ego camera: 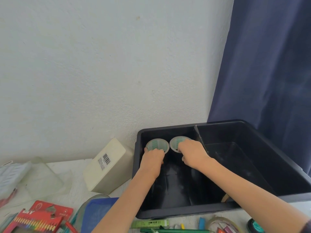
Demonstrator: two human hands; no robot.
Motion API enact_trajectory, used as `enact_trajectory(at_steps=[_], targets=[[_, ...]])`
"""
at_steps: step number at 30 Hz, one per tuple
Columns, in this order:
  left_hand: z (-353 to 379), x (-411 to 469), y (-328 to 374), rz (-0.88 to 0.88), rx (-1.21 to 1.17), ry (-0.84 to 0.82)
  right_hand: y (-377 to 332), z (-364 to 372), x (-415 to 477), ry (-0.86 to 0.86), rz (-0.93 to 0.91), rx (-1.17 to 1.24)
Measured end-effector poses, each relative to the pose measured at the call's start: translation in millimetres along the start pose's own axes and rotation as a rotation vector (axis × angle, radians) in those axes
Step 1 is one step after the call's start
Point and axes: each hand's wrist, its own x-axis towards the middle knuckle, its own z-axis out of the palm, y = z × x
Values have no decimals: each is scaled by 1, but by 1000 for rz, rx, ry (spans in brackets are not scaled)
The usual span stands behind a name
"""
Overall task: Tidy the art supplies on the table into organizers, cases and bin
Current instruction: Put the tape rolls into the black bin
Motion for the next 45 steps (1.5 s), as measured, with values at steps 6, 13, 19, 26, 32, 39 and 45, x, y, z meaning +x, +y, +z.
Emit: enact_trajectory(at_steps=[6, 13, 19, 26, 32, 39, 45], targets=[[-2, -7, -2, 12, -82, 10, 0, -1, 2, -97, 30, 134], [-16, -48, -7, -32, -515, 273, -5, -23, -22, 74, -64, 387], [-41, -119, -29, -159, -668, 448, -45, -47, -54, 265, -226, 615], [-46, -226, -72, -444, -727, 693, -134, -66, -92, 278, -514, 823], [-33, -314, -107, -672, -746, 757, -225, -61, -112, 161, -733, 816], [-7, -386, -177, -833, -742, 740, -339, -49, -116, 90, -846, 821], [13, -426, -254, -905, -769, 712, -441, -31, -94, 106, -834, 704]])
